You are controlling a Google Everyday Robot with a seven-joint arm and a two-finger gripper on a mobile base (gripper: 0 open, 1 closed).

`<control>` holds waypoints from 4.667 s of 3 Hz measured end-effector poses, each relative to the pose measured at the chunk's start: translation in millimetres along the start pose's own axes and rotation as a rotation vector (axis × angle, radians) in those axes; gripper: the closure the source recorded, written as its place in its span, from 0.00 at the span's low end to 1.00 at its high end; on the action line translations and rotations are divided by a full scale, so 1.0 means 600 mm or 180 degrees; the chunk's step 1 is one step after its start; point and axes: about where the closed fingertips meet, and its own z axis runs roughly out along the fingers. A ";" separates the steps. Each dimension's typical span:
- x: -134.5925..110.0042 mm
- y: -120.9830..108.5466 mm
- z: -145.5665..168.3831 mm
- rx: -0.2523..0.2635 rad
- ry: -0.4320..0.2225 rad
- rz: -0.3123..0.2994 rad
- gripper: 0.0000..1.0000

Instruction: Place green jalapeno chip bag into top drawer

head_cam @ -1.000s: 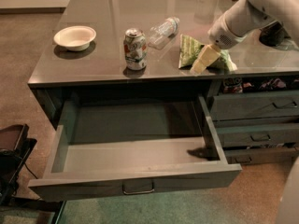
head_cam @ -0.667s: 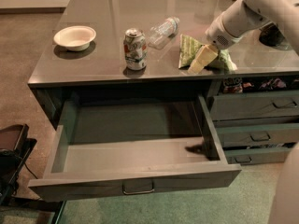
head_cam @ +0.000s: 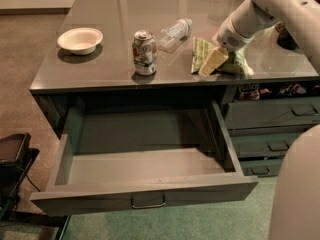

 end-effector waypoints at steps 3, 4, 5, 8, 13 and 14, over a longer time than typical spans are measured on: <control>0.041 0.084 -0.023 -0.0439 0.0576 -0.0292 0.89; 0.028 0.143 -0.118 -0.0493 0.0647 -0.0414 1.00; -0.008 0.198 -0.235 -0.0376 0.0524 -0.0506 1.00; -0.011 0.282 -0.280 -0.0658 0.0334 -0.0735 1.00; 0.010 0.433 -0.070 -0.1138 0.0096 -0.0915 1.00; 0.003 0.437 0.032 -0.1073 -0.0092 -0.1014 1.00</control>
Offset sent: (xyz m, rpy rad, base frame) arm -0.0639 -0.0091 -0.0134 -0.1998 0.1800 0.1143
